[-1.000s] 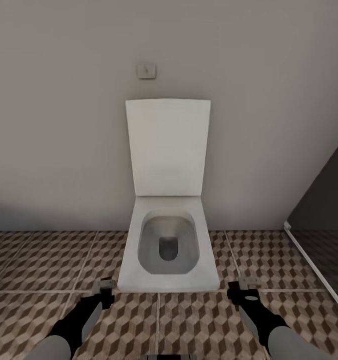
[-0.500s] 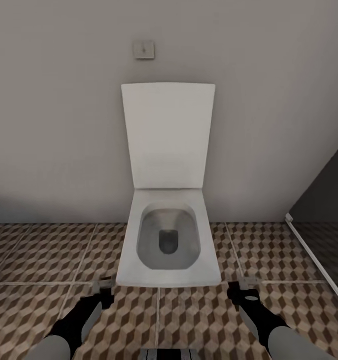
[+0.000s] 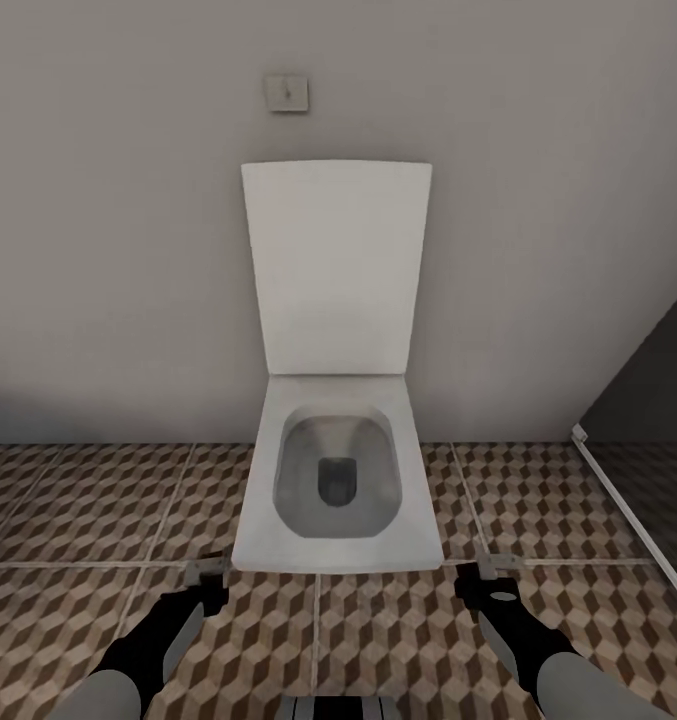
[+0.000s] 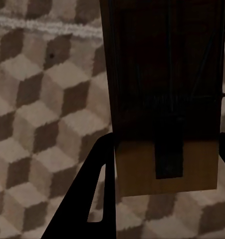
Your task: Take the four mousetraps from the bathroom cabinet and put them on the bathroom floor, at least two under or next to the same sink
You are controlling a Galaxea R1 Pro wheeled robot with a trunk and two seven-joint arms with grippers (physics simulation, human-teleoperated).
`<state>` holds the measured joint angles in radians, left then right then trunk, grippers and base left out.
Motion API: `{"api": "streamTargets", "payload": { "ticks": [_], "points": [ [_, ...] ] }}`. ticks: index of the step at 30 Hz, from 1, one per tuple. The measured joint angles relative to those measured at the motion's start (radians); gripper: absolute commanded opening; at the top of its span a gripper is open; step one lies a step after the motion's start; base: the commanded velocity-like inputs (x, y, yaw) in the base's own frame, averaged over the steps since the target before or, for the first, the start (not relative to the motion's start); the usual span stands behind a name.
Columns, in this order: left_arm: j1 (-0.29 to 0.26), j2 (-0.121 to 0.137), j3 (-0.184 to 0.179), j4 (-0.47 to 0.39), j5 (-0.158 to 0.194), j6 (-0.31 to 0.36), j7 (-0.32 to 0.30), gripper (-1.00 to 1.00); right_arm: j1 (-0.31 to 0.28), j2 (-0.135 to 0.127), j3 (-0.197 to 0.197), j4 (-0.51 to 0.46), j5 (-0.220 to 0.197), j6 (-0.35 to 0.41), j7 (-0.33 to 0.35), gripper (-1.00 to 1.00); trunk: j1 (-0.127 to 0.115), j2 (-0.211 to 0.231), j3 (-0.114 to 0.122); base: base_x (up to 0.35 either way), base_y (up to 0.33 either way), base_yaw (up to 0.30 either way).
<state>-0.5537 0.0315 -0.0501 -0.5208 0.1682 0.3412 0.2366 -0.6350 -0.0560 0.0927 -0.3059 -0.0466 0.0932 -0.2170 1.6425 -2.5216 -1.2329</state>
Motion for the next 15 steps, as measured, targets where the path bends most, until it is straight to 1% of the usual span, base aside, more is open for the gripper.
{"api": "streamTargets", "payload": {
  "ticks": [4,9,15],
  "points": [
    [0.000,0.000,0.000,0.000,0.000,-0.002,0.000,-1.00,0.000,0.000,0.000,0.000,0.010,0.000,0.001,-1.00,0.000,0.000,0.000,0.148,0.047,0.000],
    [0.000,0.002,0.001,-0.002,0.000,-0.007,0.000,-1.00,0.000,0.000,-0.002,0.000,0.024,-0.001,0.001,-1.00,-0.001,0.000,0.000,0.273,0.101,0.000],
    [0.000,0.003,0.002,-0.002,0.000,-0.008,0.000,-1.00,0.000,0.000,-0.003,0.000,0.027,-0.001,0.001,-1.00,0.000,0.000,0.000,0.269,0.083,0.000]
  ]
}}
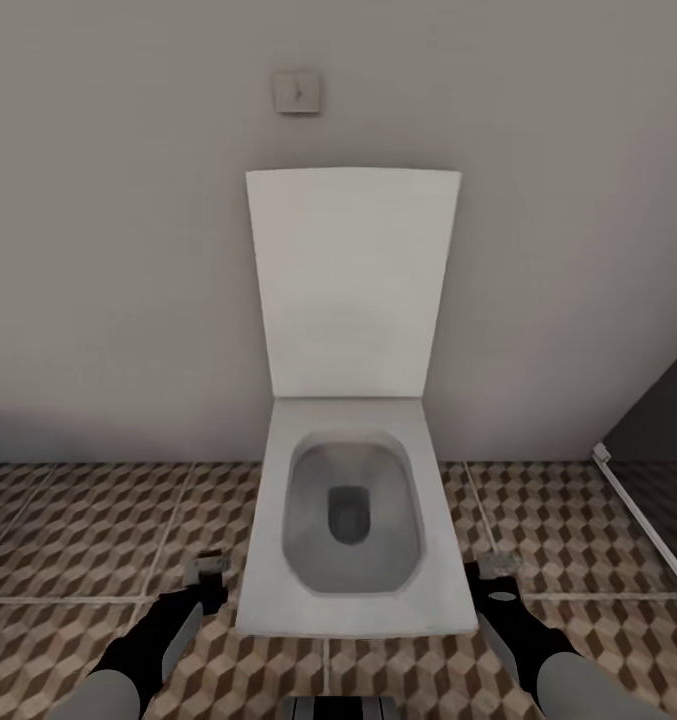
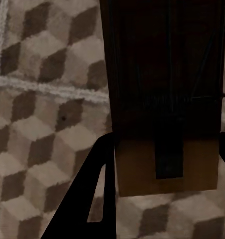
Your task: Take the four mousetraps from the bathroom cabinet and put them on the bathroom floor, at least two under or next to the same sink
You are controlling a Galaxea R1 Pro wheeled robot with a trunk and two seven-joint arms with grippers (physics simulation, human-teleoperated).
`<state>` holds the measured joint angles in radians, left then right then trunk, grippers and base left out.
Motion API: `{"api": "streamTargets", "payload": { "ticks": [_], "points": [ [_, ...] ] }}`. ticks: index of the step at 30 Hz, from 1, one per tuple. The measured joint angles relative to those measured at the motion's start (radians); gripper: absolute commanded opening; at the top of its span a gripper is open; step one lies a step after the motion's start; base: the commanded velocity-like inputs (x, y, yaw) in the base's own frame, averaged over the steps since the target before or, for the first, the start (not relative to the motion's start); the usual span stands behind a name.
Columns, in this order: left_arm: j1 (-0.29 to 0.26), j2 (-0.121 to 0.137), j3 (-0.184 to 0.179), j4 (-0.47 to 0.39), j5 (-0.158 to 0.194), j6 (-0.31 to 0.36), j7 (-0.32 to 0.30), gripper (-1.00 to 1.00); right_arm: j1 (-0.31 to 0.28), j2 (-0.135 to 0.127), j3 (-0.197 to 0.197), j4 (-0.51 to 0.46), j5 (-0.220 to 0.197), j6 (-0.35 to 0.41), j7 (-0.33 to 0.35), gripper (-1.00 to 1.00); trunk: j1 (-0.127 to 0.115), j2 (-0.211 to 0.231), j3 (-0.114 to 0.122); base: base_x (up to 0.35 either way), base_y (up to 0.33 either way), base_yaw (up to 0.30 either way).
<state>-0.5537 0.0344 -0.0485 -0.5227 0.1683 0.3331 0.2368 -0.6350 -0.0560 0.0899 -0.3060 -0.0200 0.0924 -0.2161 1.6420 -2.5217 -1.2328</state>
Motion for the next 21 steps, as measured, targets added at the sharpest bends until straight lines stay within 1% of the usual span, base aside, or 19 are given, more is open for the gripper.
{"api": "streamTargets", "payload": {
  "ticks": [5,14,21],
  "points": [
    [0.000,0.000,0.000,0.000,0.000,0.001,0.000,-1.00,0.000,0.000,0.000,0.000,0.002,0.000,0.000,-1.00,0.000,0.000,0.000,0.074,0.017,0.000],
    [0.000,-0.002,0.000,0.000,0.000,0.001,0.000,-1.00,0.000,0.000,-0.002,0.000,0.002,0.001,0.000,-1.00,0.000,0.000,0.000,0.008,-0.001,0.000],
    [0.000,-0.001,0.001,0.000,0.000,0.002,0.000,-1.00,0.001,0.000,-0.002,0.000,0.002,0.001,0.000,-1.00,0.000,0.000,0.000,0.000,-0.127,0.000]
  ]
}}
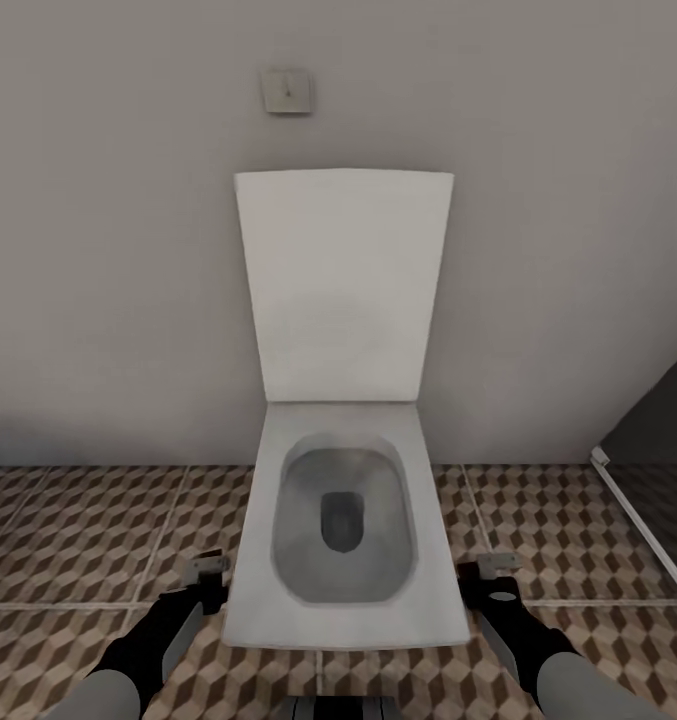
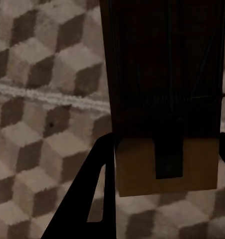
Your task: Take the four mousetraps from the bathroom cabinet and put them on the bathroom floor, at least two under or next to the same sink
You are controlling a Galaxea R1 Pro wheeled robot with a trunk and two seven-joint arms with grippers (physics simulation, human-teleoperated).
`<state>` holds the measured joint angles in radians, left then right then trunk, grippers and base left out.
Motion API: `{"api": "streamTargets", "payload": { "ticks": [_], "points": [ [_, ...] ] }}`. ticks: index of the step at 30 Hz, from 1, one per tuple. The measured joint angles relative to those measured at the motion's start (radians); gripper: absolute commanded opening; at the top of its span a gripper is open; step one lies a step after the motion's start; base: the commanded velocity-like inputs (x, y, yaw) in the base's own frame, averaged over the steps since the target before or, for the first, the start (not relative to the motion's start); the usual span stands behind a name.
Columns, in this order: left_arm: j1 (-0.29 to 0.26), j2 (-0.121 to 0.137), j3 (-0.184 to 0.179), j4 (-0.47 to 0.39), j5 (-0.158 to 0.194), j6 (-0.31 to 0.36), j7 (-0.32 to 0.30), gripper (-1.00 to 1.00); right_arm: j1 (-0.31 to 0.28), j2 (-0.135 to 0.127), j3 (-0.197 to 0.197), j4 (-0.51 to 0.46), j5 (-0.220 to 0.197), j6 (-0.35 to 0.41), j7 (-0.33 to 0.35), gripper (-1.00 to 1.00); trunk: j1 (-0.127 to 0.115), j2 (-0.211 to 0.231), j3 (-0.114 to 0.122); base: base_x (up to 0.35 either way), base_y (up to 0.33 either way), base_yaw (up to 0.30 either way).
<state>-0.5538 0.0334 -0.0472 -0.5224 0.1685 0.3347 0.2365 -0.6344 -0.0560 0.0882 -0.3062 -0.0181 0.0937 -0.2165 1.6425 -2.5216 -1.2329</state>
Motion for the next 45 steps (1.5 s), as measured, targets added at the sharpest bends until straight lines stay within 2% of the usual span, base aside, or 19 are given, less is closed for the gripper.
{"api": "streamTargets", "payload": {
  "ticks": [15,45],
  "points": [
    [0.000,0.000,-0.001,0.000,0.000,-0.002,0.000,-1.00,0.000,0.000,0.001,0.000,0.000,-0.001,-0.001,-1.00,0.000,0.000,0.000,0.000,-0.012,0.000],
    [0.000,0.002,-0.001,-0.001,0.000,-0.002,0.000,-1.00,0.000,0.000,0.000,0.000,0.001,-0.001,-0.001,-1.00,0.000,0.000,0.000,0.067,0.000,0.000]
  ]
}}
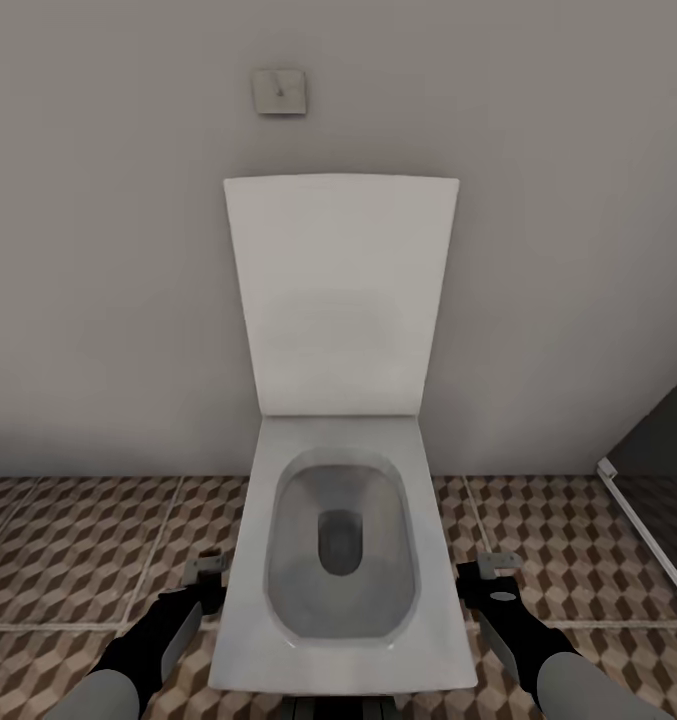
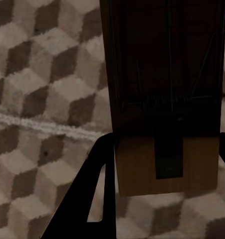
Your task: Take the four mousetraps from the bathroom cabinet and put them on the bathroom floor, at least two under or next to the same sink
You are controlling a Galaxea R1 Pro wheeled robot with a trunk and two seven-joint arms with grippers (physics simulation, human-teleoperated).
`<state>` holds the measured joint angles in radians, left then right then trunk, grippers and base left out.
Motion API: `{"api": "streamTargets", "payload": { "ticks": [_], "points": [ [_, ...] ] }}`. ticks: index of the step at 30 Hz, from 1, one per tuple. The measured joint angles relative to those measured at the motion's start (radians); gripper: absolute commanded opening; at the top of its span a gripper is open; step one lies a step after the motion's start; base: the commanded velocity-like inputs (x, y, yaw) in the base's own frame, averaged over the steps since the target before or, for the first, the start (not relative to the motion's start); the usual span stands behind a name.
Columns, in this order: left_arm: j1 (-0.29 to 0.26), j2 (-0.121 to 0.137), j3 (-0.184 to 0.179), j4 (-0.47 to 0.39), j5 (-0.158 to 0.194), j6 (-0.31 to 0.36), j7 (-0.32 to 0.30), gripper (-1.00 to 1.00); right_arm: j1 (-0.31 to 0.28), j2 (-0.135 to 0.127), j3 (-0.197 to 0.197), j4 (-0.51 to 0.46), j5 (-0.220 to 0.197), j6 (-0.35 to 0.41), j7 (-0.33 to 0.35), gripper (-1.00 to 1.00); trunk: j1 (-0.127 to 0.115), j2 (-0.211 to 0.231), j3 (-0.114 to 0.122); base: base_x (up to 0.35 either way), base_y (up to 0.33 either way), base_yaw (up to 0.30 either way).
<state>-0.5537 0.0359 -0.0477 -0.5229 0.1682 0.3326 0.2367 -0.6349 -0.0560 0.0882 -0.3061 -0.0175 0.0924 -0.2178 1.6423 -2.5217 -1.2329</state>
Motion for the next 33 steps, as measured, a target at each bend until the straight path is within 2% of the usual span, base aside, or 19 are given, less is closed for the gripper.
{"api": "streamTargets", "payload": {
  "ticks": [33],
  "points": [
    [0.000,0.003,-0.005,0.013,-0.003,0.003,-0.003,-1.00,0.000,0.000,0.000,0.000,-0.003,0.001,-0.011,-1.00,0.000,0.000,0.000,0.004,0.000,0.000]
  ]
}}
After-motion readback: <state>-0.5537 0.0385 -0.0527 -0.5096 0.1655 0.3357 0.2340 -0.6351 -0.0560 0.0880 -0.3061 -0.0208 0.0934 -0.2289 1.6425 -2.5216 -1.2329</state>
